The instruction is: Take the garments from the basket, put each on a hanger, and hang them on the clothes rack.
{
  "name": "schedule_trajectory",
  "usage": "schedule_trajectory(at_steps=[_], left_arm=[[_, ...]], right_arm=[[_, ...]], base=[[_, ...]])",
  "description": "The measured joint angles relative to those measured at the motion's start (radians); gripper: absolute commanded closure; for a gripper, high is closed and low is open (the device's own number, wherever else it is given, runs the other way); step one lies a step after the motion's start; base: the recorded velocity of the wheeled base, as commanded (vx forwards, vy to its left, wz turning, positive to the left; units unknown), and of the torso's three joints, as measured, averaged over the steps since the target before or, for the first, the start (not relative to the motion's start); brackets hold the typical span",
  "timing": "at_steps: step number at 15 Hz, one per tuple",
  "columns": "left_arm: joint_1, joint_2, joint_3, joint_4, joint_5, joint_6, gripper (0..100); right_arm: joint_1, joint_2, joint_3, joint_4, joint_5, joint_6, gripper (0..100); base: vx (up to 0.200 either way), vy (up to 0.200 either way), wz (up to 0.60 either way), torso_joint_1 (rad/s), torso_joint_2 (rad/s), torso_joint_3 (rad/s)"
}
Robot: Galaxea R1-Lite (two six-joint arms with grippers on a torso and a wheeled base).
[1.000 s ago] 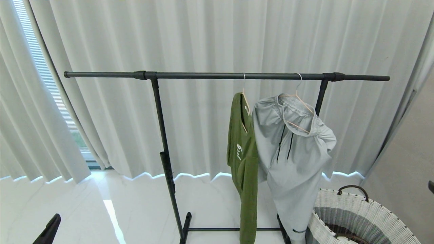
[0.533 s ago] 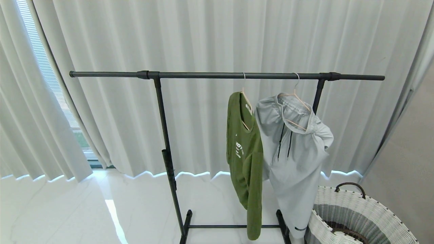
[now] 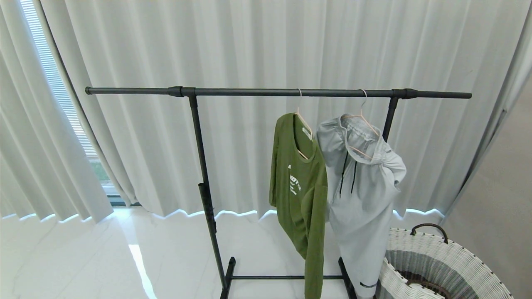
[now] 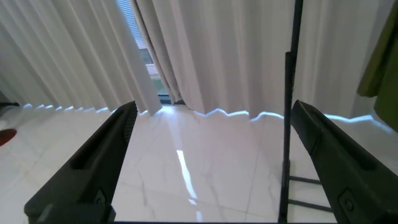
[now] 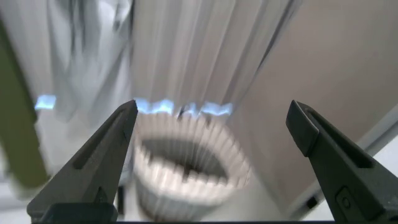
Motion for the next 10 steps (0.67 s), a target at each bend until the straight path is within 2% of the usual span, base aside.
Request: schedule_trajectory(at_steps=[2,3,5,7,8,10], left_arm=[[0.0,-0.003,0.0,0.0,-0.077,-0.007,0],[0.0,-0.005,0.0,0.0,-0.087,-0.014,0],[-0.001,-0.006,0.0,0.002,-0.104,-0.097,0],[-0.003,-0.006,0.0,0.011,-0.162,-0.178,0],[-0.003,-0.006,0.0,0.051,-0.186,-0.186,0],[-0.003,-0.006,0.0,0.064,-0.193,-0.19,0]], right_arm=[[0.0,-0.005,0.007,0.003,-0.001,0.001,0],[0.0,-0.007,0.009,0.004,-0.001,0.013,0],[0.0,-0.009,0.011,0.007,-0.001,0.026,0],[0.0,-0.01,0.012,0.008,0.0,0.028,0],[0.001,-0.01,0.012,0.009,-0.001,0.029,0],[0.001,-0.01,0.012,0.009,0.0,0.028,0]], base=[[0.0,0.0,0.0,0.0,0.0,0.0],[0.0,0.0,0.0,0.0,0.0,0.0],[0.0,0.0,0.0,0.0,0.0,0.0],[0.0,0.0,0.0,0.0,0.0,0.0],[0.0,0.0,0.0,0.0,0.0,0.0],[0.0,0.0,0.0,0.0,0.0,0.0]])
